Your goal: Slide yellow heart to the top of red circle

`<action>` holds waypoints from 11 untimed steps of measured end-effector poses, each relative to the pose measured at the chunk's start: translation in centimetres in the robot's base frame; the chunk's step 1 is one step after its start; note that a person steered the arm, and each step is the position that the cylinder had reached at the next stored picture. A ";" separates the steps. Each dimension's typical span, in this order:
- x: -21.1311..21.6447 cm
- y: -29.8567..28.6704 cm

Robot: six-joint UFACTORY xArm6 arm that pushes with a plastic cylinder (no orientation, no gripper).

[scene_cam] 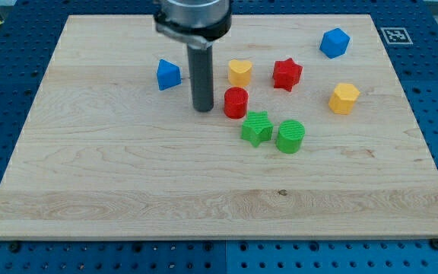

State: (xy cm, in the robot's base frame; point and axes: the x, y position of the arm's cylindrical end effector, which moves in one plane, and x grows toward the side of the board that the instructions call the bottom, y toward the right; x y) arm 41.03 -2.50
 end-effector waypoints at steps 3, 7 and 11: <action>-6.1 1.6; -9.9 3.8; -5.0 -3.2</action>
